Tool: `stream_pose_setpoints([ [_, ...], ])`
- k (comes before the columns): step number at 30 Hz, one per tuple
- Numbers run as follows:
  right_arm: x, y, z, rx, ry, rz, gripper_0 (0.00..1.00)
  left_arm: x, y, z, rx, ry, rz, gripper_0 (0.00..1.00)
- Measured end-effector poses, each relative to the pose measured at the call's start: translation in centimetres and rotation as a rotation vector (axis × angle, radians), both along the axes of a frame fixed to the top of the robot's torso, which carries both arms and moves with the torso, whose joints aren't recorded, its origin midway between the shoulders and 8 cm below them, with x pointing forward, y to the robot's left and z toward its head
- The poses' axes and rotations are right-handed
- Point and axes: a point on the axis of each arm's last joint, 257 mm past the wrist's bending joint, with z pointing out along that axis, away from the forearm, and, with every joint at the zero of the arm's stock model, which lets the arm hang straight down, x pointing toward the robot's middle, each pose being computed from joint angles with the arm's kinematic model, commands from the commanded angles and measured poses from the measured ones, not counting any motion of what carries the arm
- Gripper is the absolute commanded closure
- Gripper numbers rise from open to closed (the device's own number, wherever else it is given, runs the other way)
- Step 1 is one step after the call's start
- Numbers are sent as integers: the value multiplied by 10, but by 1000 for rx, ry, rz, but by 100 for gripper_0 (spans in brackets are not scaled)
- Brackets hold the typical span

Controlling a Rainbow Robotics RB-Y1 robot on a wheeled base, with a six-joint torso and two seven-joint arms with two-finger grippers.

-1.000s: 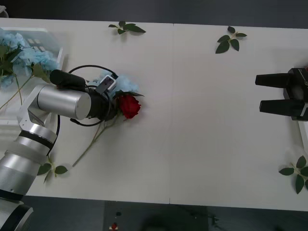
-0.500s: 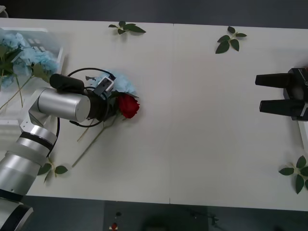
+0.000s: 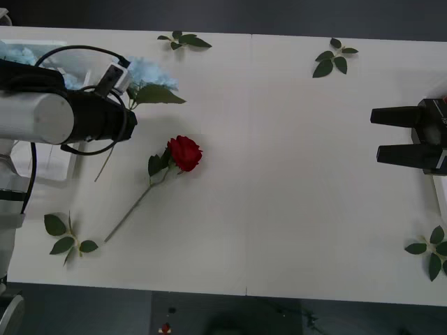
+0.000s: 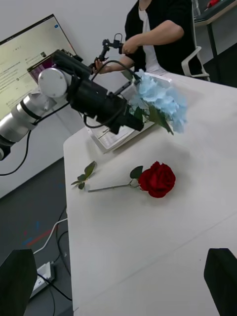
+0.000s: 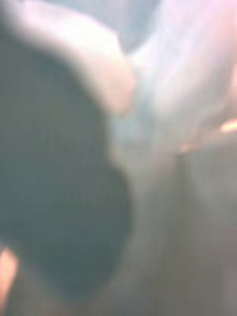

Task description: Put the red flowers into the right box and the blue flowers into the left box

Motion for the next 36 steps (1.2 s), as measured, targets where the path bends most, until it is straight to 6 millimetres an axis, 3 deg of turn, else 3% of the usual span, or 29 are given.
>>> stream_pose_setpoints([
  [5,0,0,0,1,0,0,0,-10,27,49,-87,-43,7,100],
  [10,0,0,0,1,0,0,0,-15,78,105,-105,-146,71,100],
  [14,0,0,0,1,0,0,0,-27,136,139,-85,-221,163,100],
  [19,0,0,0,1,1,2,0,-45,216,163,-36,-290,309,100],
  [23,0,0,0,3,1,2,0,-61,268,164,52,-311,403,100],
  [28,-1,3,0,19,2,4,0,-75,307,135,54,-245,475,98],
  [29,-1,4,0,23,2,4,0,-74,313,129,46,-235,488,80],
  [32,-1,5,0,28,2,4,0,-72,327,121,37,-235,520,49],
  [36,-1,5,0,28,2,4,0,-72,329,119,35,-232,525,34],
])
